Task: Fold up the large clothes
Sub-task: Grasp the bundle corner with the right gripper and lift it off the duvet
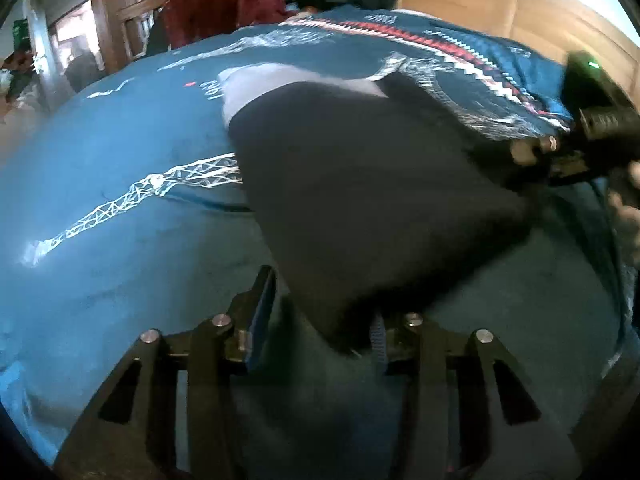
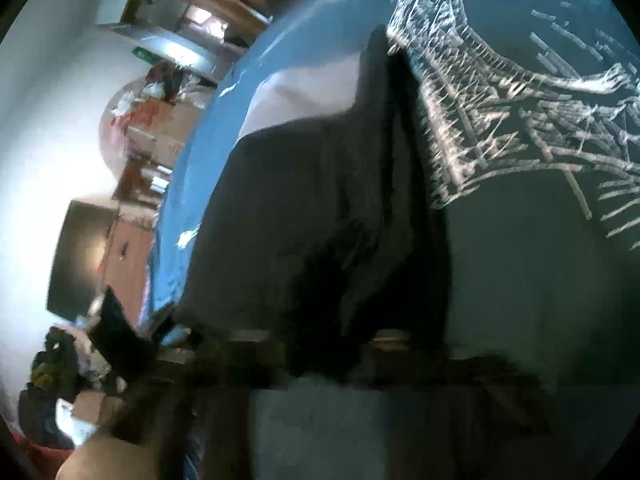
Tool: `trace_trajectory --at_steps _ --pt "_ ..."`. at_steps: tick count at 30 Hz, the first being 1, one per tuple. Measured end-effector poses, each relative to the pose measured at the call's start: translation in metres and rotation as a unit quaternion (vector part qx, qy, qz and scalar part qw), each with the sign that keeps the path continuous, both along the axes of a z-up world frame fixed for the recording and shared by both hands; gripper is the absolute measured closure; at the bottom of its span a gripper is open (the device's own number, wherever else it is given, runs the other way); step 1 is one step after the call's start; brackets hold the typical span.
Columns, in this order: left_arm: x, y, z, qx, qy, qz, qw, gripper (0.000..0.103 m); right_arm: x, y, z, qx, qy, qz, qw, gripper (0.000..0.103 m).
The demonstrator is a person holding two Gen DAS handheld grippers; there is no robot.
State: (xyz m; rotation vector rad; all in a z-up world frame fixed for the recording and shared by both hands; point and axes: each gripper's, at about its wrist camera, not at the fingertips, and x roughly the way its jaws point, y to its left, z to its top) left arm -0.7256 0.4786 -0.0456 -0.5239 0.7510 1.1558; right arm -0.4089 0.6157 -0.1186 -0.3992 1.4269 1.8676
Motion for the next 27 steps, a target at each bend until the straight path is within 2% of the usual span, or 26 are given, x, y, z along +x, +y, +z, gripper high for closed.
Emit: trace_trajectory --at_steps 1,3,4,6,7,9,11,13,14,16,18,20,23,25,27 --pt "0.000 -0.006 0.011 0.021 0.009 0.001 0.9997 0.074 0.005 -0.001 -0.003 0.002 0.012 -0.010 1.000 0.093" --pt "0.002 -0.016 0.022 0.056 0.029 -0.008 0.9980 0.071 0.018 -0.009 -0.018 -0.006 0.039 -0.026 0.999 0.094" --pt "0.004 -0.019 0.017 0.054 0.038 -0.017 0.9976 0.071 0.020 -0.012 -0.027 -0.011 0.039 -0.027 0.999 0.095" --pt "0.010 -0.008 -0.027 -0.017 0.084 -0.048 0.9952 0.070 0.021 -0.016 -0.044 -0.015 0.046 -0.031 0.998 0.097" --pt "0.007 -0.009 -0.042 -0.028 0.081 -0.054 0.9949 0.070 0.021 -0.017 -0.048 -0.017 0.053 -0.031 0.998 0.098" --pt "0.002 -0.006 -0.031 -0.040 0.058 -0.055 0.9960 0.070 0.019 -0.018 -0.047 -0.010 0.048 -0.024 0.999 0.098" --pt "-0.001 -0.015 -0.017 -0.034 0.052 -0.061 0.9962 0.070 0.014 -0.017 -0.045 -0.014 0.036 -0.003 0.999 0.098" --pt "-0.009 -0.029 -0.005 -0.035 0.032 -0.064 0.9969 0.070 0.013 -0.020 -0.032 -0.013 0.005 0.015 1.000 0.088" --pt "-0.013 -0.037 0.004 -0.026 0.024 -0.063 0.9974 0.070 0.013 -0.023 -0.020 -0.001 -0.019 0.016 1.000 0.076" --pt "-0.021 -0.045 0.023 -0.006 -0.002 -0.055 0.9985 0.070 0.017 -0.025 0.005 0.031 -0.032 0.010 0.999 0.063" --pt "-0.028 -0.050 0.047 0.029 -0.036 -0.038 0.9982 0.070 0.021 -0.020 0.028 0.061 -0.025 -0.002 0.998 0.063" --pt "-0.024 -0.045 0.058 0.055 -0.050 -0.036 0.9966 0.069 0.018 -0.002 0.036 0.074 -0.017 -0.007 0.997 0.063" --pt "-0.004 -0.023 0.045 0.053 -0.038 -0.055 0.9963 0.066 0.007 0.040 0.022 0.059 -0.031 -0.007 0.998 0.063" --pt "0.009 -0.010 0.026 0.030 -0.037 -0.069 0.9965 0.066 -0.007 0.068 0.005 0.037 -0.050 -0.004 0.998 0.063" --pt "0.022 -0.001 0.006 0.008 -0.028 -0.081 0.9963 0.066 -0.015 0.087 -0.010 0.024 -0.066 0.003 0.998 0.070"
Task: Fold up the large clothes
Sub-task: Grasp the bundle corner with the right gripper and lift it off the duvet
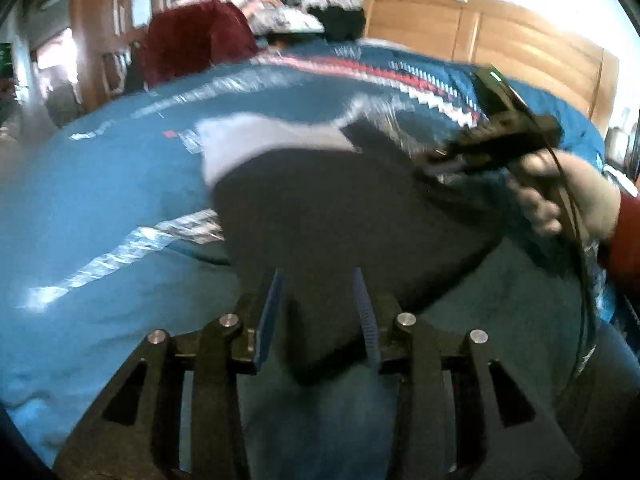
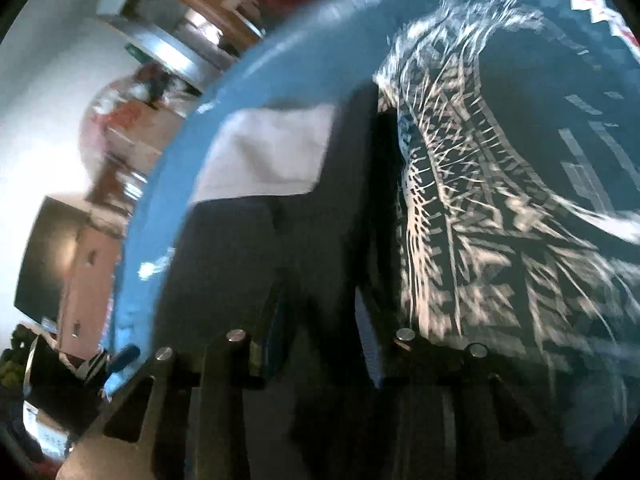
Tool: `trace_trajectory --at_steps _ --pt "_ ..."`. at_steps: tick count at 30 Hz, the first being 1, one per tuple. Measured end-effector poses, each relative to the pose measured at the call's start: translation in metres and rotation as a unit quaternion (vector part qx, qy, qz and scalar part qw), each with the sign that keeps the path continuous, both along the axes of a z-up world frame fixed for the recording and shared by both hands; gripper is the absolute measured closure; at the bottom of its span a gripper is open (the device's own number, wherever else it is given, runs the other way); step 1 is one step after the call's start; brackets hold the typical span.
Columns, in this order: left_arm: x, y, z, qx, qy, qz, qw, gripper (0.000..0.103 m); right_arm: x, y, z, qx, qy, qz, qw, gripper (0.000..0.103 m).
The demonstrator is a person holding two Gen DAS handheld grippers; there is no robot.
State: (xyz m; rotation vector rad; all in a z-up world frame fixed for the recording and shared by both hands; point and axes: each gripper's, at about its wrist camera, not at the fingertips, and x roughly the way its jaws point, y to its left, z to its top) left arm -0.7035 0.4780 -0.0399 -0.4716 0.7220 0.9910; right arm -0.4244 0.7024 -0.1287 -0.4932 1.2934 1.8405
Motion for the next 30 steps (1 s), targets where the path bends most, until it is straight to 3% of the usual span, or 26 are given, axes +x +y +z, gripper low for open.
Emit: trace_trajectory --at_steps 2,6,8,12,13,14,16,19,20,22,23,25,27,30 --pt "0.004 -0.001 -0.008 -0.007 0.001 -0.002 1.0000 0.066 -0.005 0.008 -0.004 0.004 -0.013 0.003 1.000 0.099" --pt "0.010 -0.004 -0.018 -0.009 0.002 -0.009 0.9999 0.062 0.010 0.015 0.008 0.034 -0.016 -0.019 0.999 0.102" --pt "0.010 -0.004 -0.022 -0.010 0.001 -0.010 0.9999 0.062 0.020 0.020 0.000 0.023 0.000 -0.025 0.999 0.102" --pt "0.010 -0.005 -0.017 -0.018 0.002 -0.003 0.9998 0.061 0.016 0.014 -0.012 0.012 -0.021 -0.019 1.000 0.102" --pt "0.008 -0.007 -0.010 -0.020 -0.001 0.000 0.9998 0.061 0.019 0.011 -0.007 0.018 -0.030 -0.028 0.999 0.102" --pt "0.005 -0.008 -0.001 -0.014 -0.010 0.002 0.9999 0.061 0.019 0.006 0.002 0.031 -0.046 -0.034 0.998 0.088" --pt "0.000 -0.012 0.020 0.012 -0.025 0.009 0.9996 0.061 0.014 -0.015 0.037 0.084 -0.083 -0.032 0.992 0.086" --pt "-0.010 -0.002 0.028 0.031 -0.030 0.025 0.9988 0.058 -0.006 -0.055 0.064 0.127 -0.078 0.008 0.989 0.086" --pt "-0.012 0.007 0.016 0.020 -0.016 0.033 0.9991 0.056 -0.015 -0.065 0.058 0.121 -0.079 0.025 0.989 0.087" --pt "-0.014 0.027 -0.029 -0.042 0.009 0.031 0.9986 0.054 -0.026 -0.078 0.028 0.086 -0.102 0.051 0.990 0.090" --pt "-0.017 0.030 -0.041 -0.050 0.000 0.030 0.9983 0.048 -0.023 -0.080 0.010 0.070 -0.114 0.053 0.990 0.103" --pt "-0.021 0.031 -0.038 -0.052 -0.008 0.029 0.9982 0.044 -0.014 -0.084 -0.012 0.069 -0.101 0.060 0.991 0.103" --pt "-0.023 0.028 -0.017 -0.040 -0.015 0.015 0.9990 0.055 -0.005 -0.084 -0.013 0.070 -0.079 0.055 0.993 0.103" --pt "-0.036 0.037 0.013 0.006 -0.053 0.025 0.9982 0.058 0.004 -0.089 -0.017 0.082 -0.068 0.051 0.993 0.103"
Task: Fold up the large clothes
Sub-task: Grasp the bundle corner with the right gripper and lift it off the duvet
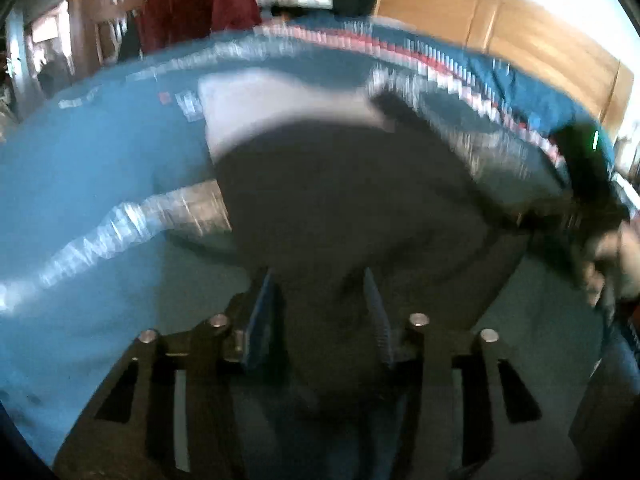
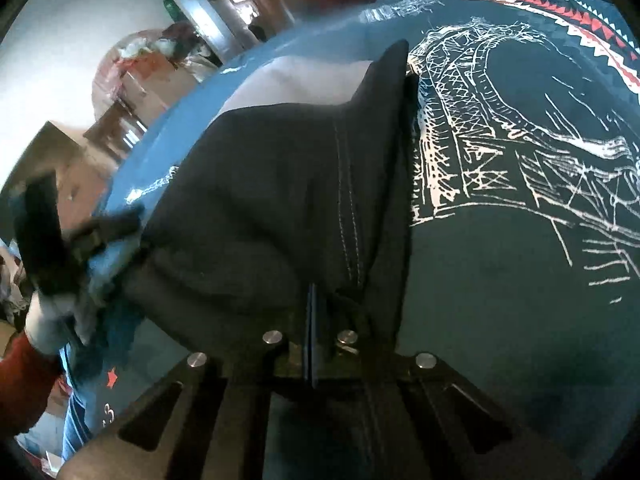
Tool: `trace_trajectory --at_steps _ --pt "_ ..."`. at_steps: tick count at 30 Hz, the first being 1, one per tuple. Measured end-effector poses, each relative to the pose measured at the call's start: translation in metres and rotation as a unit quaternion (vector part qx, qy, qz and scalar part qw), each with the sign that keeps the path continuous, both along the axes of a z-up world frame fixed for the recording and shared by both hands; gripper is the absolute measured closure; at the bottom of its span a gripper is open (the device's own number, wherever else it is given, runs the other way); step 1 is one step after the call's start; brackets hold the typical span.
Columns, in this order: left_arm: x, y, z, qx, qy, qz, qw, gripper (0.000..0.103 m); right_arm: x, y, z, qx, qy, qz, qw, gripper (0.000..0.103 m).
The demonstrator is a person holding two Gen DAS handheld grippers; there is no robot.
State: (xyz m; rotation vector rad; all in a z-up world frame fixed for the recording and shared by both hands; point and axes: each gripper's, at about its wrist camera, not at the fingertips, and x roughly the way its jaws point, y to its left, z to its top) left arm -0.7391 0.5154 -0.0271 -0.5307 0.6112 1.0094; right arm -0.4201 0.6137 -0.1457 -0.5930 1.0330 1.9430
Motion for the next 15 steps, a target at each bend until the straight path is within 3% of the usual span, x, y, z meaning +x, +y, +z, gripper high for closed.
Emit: trace_trajectory --at_steps 3,5,6,7,9,13,15 --pt "-0.008 0.034 -0.001 0.008 -0.014 0.005 0.9999 0.057 0.016 -0.002 -0.010 -0.003 0.050 -0.008 0.999 0.103" --pt "-0.005 0.067 -0.040 -0.049 0.006 -0.003 0.9988 0.052 0.018 0.002 -0.010 0.000 0.053 -0.009 0.999 0.103" --pt "-0.006 0.078 -0.059 -0.081 0.000 -0.003 0.9967 0.045 0.018 0.000 -0.010 0.002 0.052 -0.008 0.999 0.103" --pt "-0.013 0.084 -0.063 -0.096 -0.029 -0.005 0.9950 0.045 0.018 -0.002 -0.012 0.003 0.052 -0.008 0.999 0.103" --pt "-0.022 0.084 -0.047 -0.083 -0.049 -0.003 0.9953 0.051 0.024 -0.003 -0.015 0.004 0.062 -0.007 0.998 0.103" --pt "-0.036 0.115 -0.014 -0.034 -0.096 0.016 0.9947 0.051 0.014 0.002 -0.018 0.001 0.086 -0.007 0.996 0.103" --pt "-0.029 0.149 -0.015 -0.028 -0.076 0.019 0.9965 0.051 0.012 0.001 -0.017 -0.002 0.093 -0.007 0.996 0.103"
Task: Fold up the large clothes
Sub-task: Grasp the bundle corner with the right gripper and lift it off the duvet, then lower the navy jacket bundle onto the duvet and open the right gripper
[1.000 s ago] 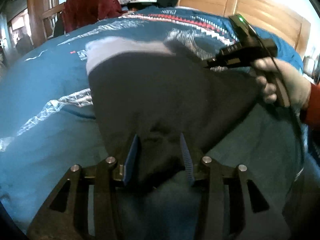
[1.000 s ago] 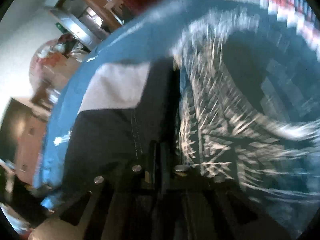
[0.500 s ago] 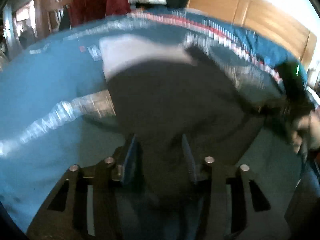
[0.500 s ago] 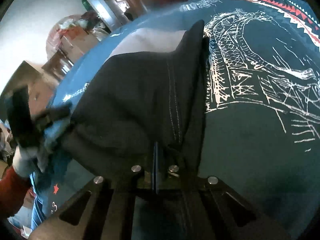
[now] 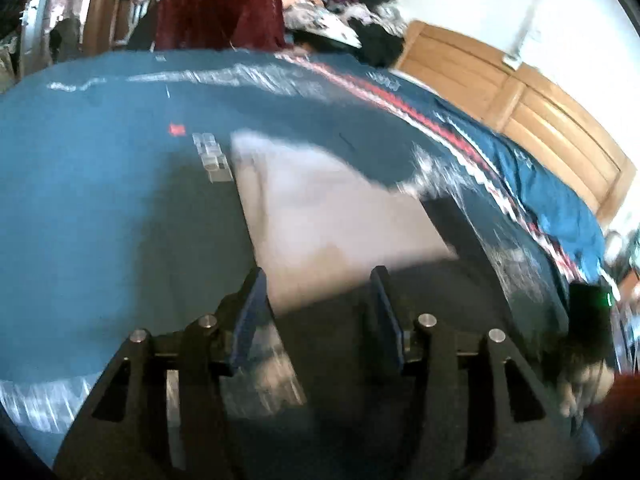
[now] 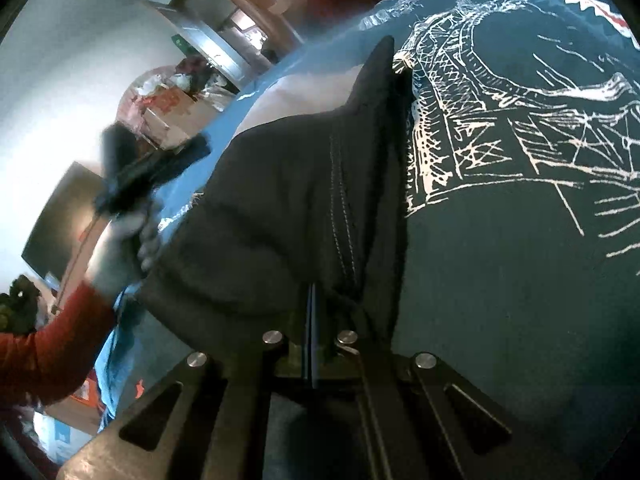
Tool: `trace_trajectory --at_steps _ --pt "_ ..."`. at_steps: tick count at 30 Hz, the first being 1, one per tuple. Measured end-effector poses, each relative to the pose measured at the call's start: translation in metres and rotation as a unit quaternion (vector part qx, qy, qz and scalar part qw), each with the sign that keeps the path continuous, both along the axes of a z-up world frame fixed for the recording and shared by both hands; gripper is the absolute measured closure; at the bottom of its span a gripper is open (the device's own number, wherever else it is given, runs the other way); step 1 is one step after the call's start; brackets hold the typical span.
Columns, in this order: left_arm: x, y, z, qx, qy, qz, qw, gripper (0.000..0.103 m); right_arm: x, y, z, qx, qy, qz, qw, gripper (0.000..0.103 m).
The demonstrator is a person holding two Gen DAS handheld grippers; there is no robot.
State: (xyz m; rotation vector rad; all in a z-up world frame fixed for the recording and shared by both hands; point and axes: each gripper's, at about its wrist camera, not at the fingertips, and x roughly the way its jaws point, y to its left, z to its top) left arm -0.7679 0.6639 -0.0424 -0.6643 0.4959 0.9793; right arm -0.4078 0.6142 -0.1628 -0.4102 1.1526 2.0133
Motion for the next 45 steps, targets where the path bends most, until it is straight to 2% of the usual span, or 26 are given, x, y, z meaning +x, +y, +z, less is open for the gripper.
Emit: trace_trajectory --at_steps 2,4,5,7,9,10,12,15,16,17,18,19,20,21,22,24,26,28,30,32,34,38,39,41,43,45 --pt "0.010 0.027 -0.014 -0.017 0.033 0.003 0.9993 0.050 0.000 -0.003 0.002 0.000 0.001 0.000 1.000 0.103" --pt "0.018 0.051 -0.041 -0.040 0.080 0.012 0.9959 0.034 0.001 -0.005 0.002 0.001 0.006 0.000 1.000 0.103" --pt "0.013 0.057 -0.048 -0.055 0.072 0.013 0.9958 0.031 0.001 -0.006 0.001 0.000 0.009 0.000 1.000 0.103" --pt "0.007 0.056 -0.037 -0.042 0.077 0.023 0.9959 0.034 0.006 -0.010 0.001 0.000 0.015 0.001 1.000 0.103" --pt "0.007 0.049 -0.014 -0.010 0.053 0.025 0.9983 0.054 0.007 -0.013 -0.001 0.002 0.019 0.000 1.000 0.103" --pt "0.011 0.049 -0.005 0.009 0.046 0.019 0.9987 0.054 0.008 -0.013 -0.002 0.002 0.019 0.000 1.000 0.103" --pt "0.029 0.059 -0.004 0.023 0.079 0.004 0.9966 0.053 0.010 -0.013 -0.003 0.003 0.023 0.001 1.000 0.103" --pt "0.055 0.081 -0.029 0.019 0.178 -0.016 0.9838 0.051 0.012 -0.017 -0.004 0.003 0.024 0.001 1.000 0.103" --pt "0.049 0.087 -0.036 0.010 0.175 -0.014 0.9844 0.051 0.012 -0.017 -0.004 0.003 0.025 0.001 1.000 0.103" --pt "0.039 0.091 -0.036 0.003 0.154 -0.006 0.9881 0.056 0.011 -0.014 -0.003 0.003 0.026 0.001 1.000 0.103" --pt "0.027 0.092 -0.034 -0.001 0.137 0.009 0.9906 0.067 0.012 -0.015 -0.003 0.003 0.028 0.002 1.000 0.103" --pt "0.010 0.092 -0.031 -0.003 0.125 0.035 0.9915 0.085 0.013 -0.015 -0.004 0.003 0.031 0.002 1.000 0.103" --pt "-0.003 0.092 -0.032 -0.007 0.113 0.054 0.9922 0.096 0.014 -0.014 -0.005 0.002 0.034 0.002 0.999 0.103" --pt "-0.017 0.093 -0.032 -0.011 0.112 0.090 0.9896 0.082 0.014 -0.014 -0.005 0.002 0.036 0.002 0.999 0.103" --pt "-0.032 0.089 -0.032 -0.016 0.101 0.128 0.9865 0.075 0.015 -0.012 -0.006 0.002 0.037 0.002 0.999 0.103" --pt "-0.047 0.081 -0.027 -0.015 0.071 0.144 0.9869 0.073 0.017 -0.012 -0.007 0.002 0.041 0.003 0.999 0.103" --pt "-0.037 0.065 -0.013 0.011 0.060 0.108 0.9922 0.072 0.019 -0.012 -0.008 0.002 0.043 0.003 0.999 0.103" --pt "-0.014 0.054 -0.003 0.038 0.070 0.052 0.9955 0.065 0.021 -0.009 -0.010 0.001 0.045 0.003 0.999 0.103" --pt "0.009 0.048 -0.005 0.046 0.100 0.016 0.9938 0.048 0.022 -0.009 -0.011 0.001 0.046 0.004 0.999 0.103" --pt "0.030 0.051 -0.039 0.011 0.167 -0.012 0.9858 0.038 0.022 -0.009 -0.011 0.001 0.046 0.004 0.999 0.103" --pt "0.027 0.050 -0.049 0.006 0.164 -0.008 0.9865 0.038 0.024 -0.008 -0.012 0.000 0.048 0.004 0.999 0.103" --pt "0.005 0.024 -0.019 0.040 0.144 0.015 0.9886 0.039 0.026 -0.007 -0.012 0.000 0.050 0.004 0.999 0.103" --pt "-0.002 0.022 -0.027 0.030 0.155 0.030 0.9870 0.034 0.027 -0.007 -0.013 0.000 0.050 0.005 0.999 0.103" --pt "-0.020 0.030 -0.042 -0.021 0.118 0.040 0.9919 0.032 0.027 -0.006 -0.012 0.002 0.050 0.006 0.999 0.103" --pt "-0.020 0.029 -0.027 -0.031 0.131 0.058 0.9892 0.031 0.027 -0.005 -0.011 -0.001 0.046 0.005 0.999 0.103" --pt "-0.014 0.005 -0.004 -0.021 0.128 0.059 0.9898 0.038 0.025 -0.006 -0.009 0.000 0.032 0.002 0.999 0.103"
